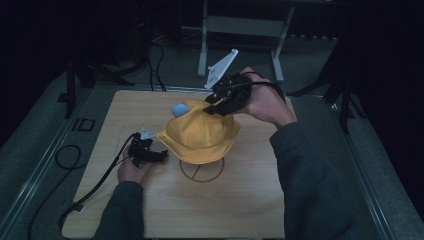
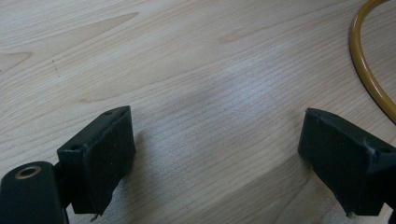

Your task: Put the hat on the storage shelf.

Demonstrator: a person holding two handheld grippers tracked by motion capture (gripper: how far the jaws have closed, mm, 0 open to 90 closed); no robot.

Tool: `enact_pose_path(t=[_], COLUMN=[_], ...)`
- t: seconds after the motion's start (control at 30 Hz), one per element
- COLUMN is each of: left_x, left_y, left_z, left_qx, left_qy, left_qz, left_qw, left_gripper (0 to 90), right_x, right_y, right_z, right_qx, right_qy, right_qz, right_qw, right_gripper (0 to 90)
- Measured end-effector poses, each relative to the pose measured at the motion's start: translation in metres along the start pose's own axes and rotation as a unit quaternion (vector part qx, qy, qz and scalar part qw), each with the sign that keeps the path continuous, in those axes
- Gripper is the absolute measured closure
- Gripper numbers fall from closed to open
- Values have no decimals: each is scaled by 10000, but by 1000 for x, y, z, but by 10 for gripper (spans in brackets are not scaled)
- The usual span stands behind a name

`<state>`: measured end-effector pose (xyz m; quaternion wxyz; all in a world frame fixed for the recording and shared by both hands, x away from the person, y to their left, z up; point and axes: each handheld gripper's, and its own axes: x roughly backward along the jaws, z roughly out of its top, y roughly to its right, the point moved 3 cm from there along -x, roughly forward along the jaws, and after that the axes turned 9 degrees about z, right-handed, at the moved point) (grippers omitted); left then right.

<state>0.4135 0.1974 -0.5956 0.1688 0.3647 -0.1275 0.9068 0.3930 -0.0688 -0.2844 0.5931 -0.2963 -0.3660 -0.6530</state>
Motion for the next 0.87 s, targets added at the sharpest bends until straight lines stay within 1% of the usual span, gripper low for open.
enact_pose_path(t=[0.03,0.1,0.17,0.2,0.33,0.5,0.53,0.63,0.7,0.77,0.83,0.87], left_x=[0,0,0,0,0,0,0,0,0,0,0,0], left_y=[0,0,0,0,0,0,0,0,0,0,0,0], left_z=[0,0,0,0,0,0,0,0,0,0,0,0], left_qx=[3,2,4,8,7,6,6,5,5,4,6,4], left_qy=[4,5,13,20,20,24,24,24,22,20,21,21], left_qz=[2,2,7,11,13,14,14,15,14,13,14,14], left_qw=[10000,10000,10000,10000,10000,10000,10000,10000,10000,10000,10000,10000], left_gripper=[106,107,106,106,106,107,107,107,107,106,107,107], right_x=[3,4,3,1,-7,-14,-14,-14,-15,-16,-16,-16], right_y=[-1,-2,-4,-4,-6,-6,-6,-7,-7,-7,-7,-7], right_z=[1,2,2,2,3,3,3,3,1,-1,-4,-5], right_qx=[11,44,110,98,144,132,129,110,123,94,50,61], right_qy=[113,186,182,159,72,-39,-41,-52,-152,-247,-348,-383], right_qz=[-22,-15,-9,-9,37,118,113,57,-63,-85,-104,-156], right_qw=[9999,9998,9998,9998,9999,9998,9998,9999,9998,9996,9993,9991], right_gripper=[650,719,772,791,821,816,795,670,595,509,449,416])
